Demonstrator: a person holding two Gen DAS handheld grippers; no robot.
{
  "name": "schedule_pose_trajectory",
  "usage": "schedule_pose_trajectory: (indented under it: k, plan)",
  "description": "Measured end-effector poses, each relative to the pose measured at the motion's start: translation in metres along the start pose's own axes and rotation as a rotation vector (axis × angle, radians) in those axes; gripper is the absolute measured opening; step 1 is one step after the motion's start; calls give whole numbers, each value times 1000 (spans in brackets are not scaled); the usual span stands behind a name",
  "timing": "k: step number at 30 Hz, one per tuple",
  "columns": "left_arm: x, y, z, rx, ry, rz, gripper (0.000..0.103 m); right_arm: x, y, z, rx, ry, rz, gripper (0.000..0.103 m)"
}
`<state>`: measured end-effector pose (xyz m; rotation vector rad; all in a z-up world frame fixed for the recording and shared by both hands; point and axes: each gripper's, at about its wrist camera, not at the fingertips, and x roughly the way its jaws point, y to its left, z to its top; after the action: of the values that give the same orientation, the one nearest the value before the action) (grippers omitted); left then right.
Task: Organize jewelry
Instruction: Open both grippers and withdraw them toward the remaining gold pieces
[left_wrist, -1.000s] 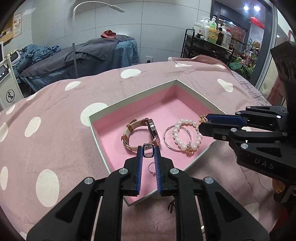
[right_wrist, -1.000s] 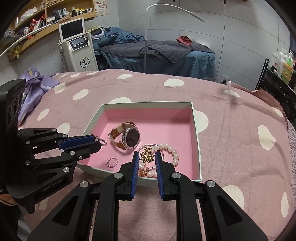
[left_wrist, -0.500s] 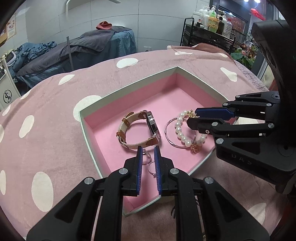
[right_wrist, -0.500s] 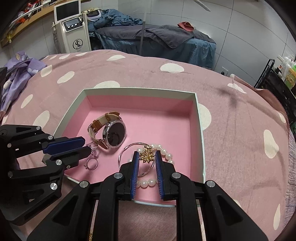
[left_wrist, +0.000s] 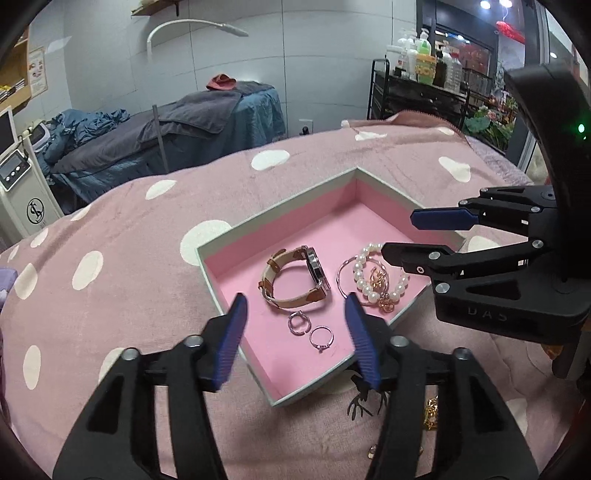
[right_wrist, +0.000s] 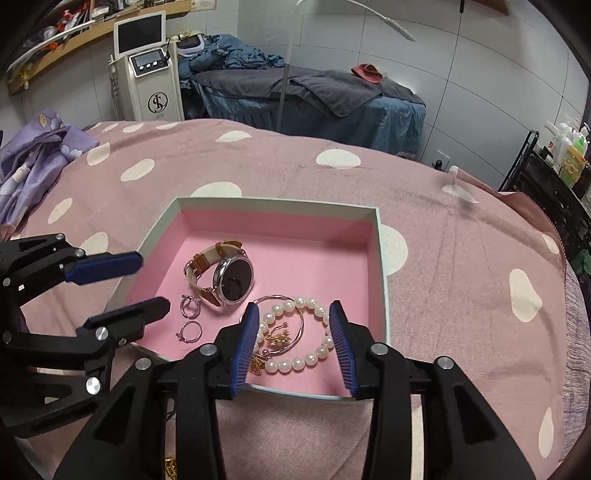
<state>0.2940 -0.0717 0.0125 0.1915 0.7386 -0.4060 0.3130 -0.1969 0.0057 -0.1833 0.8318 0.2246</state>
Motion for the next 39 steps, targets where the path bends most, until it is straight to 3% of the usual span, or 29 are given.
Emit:
schedule_pose_trajectory:
  k: [2,5,11,33,39]
  plan:
    - [-14,4,-3,-24,-34,-4,69,-11,-4,-3,33,-21,6,52]
    - [-33,8,-13,-56,-67,-1,80,-27,-8,-10,71,-52,21,57]
    - [-56,9,-38,-91,-93,22,87,-50,-5,-38,103,-76,43,66]
    - [-60,5,-111,-186,-17,40,90,-47,35,-115,52,42,103,65]
    - [-60,-3,-119,-169,0,17,90,-42,49,-116,-3,55,90,57]
